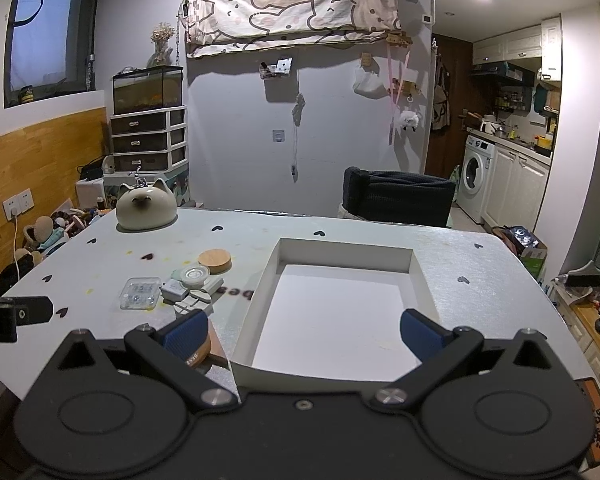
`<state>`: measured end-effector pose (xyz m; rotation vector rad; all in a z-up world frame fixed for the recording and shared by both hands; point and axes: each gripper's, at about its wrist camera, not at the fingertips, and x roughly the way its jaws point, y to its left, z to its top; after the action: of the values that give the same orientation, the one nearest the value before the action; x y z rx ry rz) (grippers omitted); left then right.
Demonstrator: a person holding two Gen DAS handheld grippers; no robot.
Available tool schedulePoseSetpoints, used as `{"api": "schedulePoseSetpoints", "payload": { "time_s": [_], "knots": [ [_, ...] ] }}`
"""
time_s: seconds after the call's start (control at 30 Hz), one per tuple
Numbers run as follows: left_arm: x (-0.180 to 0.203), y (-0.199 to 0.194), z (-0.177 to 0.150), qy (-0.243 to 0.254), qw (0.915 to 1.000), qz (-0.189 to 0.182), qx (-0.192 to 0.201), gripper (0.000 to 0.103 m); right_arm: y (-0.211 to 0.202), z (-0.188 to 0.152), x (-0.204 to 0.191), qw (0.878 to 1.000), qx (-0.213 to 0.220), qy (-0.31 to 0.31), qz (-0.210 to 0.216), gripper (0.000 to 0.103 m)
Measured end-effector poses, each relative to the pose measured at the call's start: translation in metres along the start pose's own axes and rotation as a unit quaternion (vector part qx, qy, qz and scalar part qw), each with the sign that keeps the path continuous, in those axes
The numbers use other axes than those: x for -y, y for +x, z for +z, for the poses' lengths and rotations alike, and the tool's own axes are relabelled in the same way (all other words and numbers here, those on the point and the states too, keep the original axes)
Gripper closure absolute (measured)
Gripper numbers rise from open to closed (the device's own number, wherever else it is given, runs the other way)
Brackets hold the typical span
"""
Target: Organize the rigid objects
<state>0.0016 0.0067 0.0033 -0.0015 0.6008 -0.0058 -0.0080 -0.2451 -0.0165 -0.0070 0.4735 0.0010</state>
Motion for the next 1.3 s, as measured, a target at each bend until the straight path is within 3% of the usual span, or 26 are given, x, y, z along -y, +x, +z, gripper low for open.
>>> {"api": "schedulePoseSetpoints", "payload": {
  "time_s": [1.3],
  "knots": [
    [0.0046, -0.0005, -0.0012, 0.0, 1.0, 0.0, 0.0, 0.0, 0.0004, 0.0002, -0.0019, 1.0, 0.001, -0.002, 0.001, 0.0]
  ]
}}
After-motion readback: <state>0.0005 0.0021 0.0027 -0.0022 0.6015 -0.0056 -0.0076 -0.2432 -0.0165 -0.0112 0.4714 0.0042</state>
